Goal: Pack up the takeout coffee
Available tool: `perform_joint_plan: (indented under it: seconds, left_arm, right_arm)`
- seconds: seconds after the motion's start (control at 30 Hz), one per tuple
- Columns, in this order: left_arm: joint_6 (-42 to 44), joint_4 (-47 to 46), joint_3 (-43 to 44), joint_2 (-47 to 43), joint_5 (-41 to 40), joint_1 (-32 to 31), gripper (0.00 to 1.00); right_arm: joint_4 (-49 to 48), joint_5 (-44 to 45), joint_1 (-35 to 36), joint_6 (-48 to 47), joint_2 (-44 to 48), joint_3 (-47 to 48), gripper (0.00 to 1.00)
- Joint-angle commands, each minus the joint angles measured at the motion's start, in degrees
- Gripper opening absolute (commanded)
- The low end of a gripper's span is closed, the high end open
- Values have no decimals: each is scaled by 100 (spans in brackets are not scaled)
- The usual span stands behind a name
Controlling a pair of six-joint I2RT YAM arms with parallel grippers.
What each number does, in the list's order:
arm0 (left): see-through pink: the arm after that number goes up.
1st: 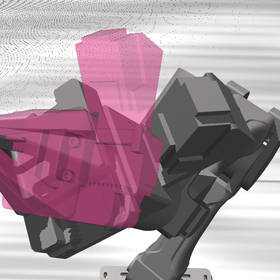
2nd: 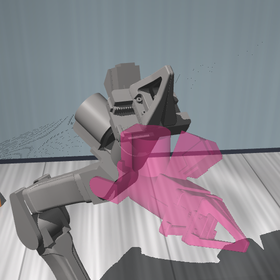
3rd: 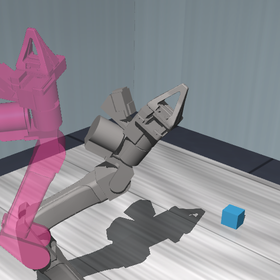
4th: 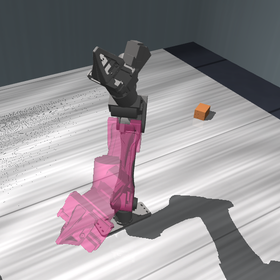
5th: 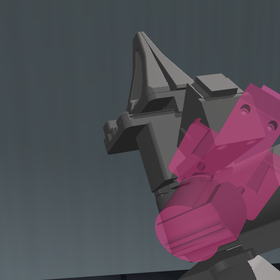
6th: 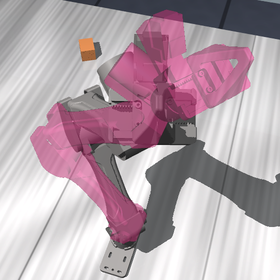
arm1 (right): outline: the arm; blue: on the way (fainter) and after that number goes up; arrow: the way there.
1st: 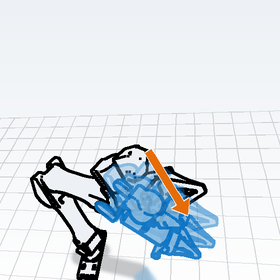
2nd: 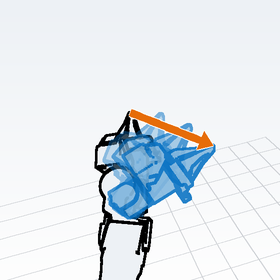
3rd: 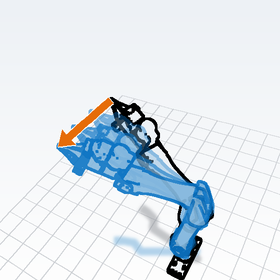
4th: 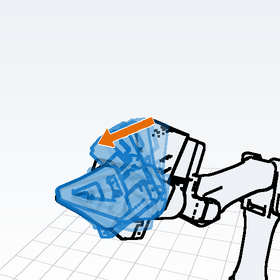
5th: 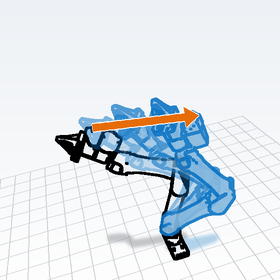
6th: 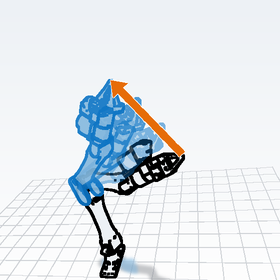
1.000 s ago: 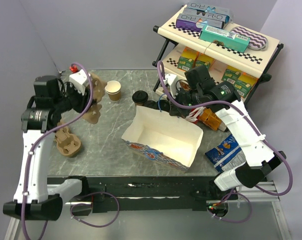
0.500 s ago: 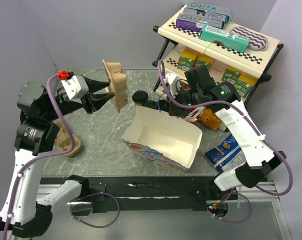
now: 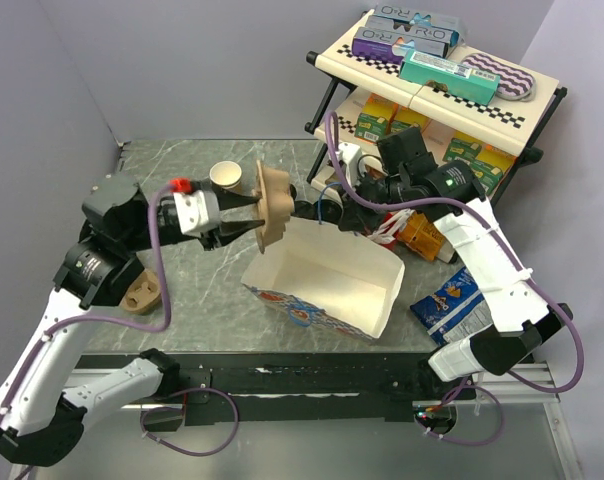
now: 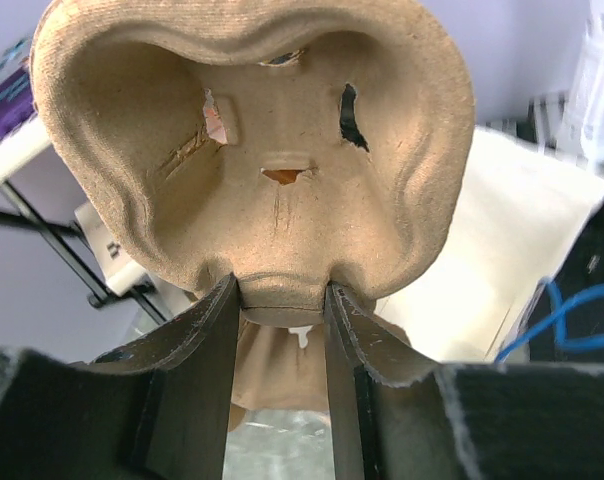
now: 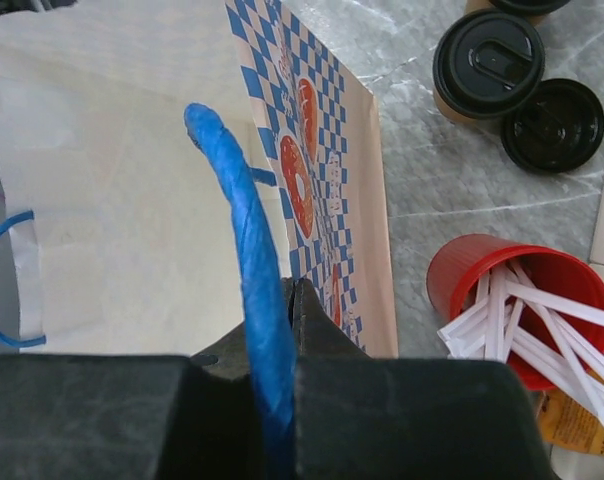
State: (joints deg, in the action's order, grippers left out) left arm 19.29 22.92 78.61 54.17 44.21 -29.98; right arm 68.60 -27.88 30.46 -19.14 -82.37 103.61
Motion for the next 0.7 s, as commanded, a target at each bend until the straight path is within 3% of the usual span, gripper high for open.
perform_joint_plan:
  seconds: [0.0,0.17,0.27,0.53,0.67]
  left_arm:
    - [1698,677,250,225,-43,-350,1]
    - [3244,1276,436,594,-122,-930,1]
    - [3738,1470,436,700,-158,-1177,1]
    - [4557,1751,427,954,-202,-1563,1]
    - [4680,2259,891,1376,-175,-1599,1]
  right_arm:
    - [-57,-314,-22,24,19,230,0]
    - [-101,-289,-22,59,54,212,0]
    - [-118,-262,-14,59,54,238,0]
    - [-206,-297,-31,208,10,212,0]
    - [-224,-332,-22,226,-16,344,0]
